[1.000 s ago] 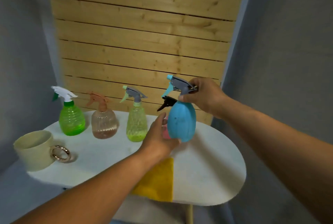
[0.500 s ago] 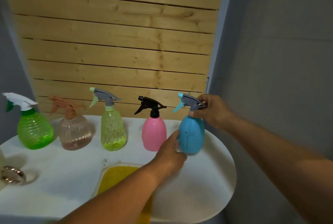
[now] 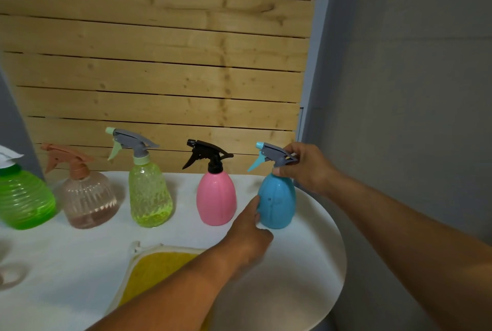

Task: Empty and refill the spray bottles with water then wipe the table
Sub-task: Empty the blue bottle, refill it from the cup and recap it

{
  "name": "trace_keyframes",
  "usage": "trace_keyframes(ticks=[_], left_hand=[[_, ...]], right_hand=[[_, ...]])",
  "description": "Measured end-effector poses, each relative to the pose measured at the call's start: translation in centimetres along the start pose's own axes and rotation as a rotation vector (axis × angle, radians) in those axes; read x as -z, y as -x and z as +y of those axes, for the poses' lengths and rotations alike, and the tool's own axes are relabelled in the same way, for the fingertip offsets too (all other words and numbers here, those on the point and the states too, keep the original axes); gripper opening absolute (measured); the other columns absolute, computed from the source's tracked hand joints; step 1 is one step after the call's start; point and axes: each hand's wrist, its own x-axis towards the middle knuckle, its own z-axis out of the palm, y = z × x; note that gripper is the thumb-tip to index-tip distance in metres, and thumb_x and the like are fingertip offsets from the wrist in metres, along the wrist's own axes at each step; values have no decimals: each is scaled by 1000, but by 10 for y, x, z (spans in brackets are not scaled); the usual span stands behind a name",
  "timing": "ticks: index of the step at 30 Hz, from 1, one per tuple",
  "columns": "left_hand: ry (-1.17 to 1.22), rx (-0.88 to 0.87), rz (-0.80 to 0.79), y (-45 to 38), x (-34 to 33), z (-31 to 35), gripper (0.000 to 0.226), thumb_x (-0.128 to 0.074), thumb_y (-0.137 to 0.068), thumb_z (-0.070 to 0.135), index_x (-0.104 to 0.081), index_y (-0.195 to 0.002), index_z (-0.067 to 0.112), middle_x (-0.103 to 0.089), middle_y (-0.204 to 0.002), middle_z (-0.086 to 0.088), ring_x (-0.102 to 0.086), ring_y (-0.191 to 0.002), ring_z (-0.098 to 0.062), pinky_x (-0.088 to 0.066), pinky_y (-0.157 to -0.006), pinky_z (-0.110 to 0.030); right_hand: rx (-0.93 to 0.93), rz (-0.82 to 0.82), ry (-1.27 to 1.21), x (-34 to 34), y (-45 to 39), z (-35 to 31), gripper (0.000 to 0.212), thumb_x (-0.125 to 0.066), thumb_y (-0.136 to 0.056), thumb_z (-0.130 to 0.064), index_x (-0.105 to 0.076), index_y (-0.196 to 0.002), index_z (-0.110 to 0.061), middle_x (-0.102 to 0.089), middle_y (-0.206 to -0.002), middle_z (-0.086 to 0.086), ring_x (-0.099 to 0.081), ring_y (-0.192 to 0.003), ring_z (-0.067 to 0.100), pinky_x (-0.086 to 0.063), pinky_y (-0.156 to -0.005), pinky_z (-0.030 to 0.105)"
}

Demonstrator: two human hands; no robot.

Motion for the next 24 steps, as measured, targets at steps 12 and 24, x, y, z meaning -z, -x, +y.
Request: trace_keyframes(ticks=[12, 24], left_hand=[[0, 11, -7, 0, 0, -1, 92, -61, -97, 1, -16, -165, 43, -31, -169, 8, -30, -156, -15, -41, -116, -38], [-48, 49, -30, 0, 5, 3, 94, -64, -98, 5, -12, -167, 40, -25, -171, 8, -27, -158, -17, -35, -120, -42]], right_hand=[[5, -3, -26, -4, 2, 2, 27, -85, -82, -22, -65, -100, -27, -70, -100, -3, -66, -95, 14, -50, -70, 25], [-18, -49, -26, 0, 4, 0, 27, -82, -85, -21, -64, -104, -27, -70, -105, -2, -66, -102, 17, -53, -83, 31]])
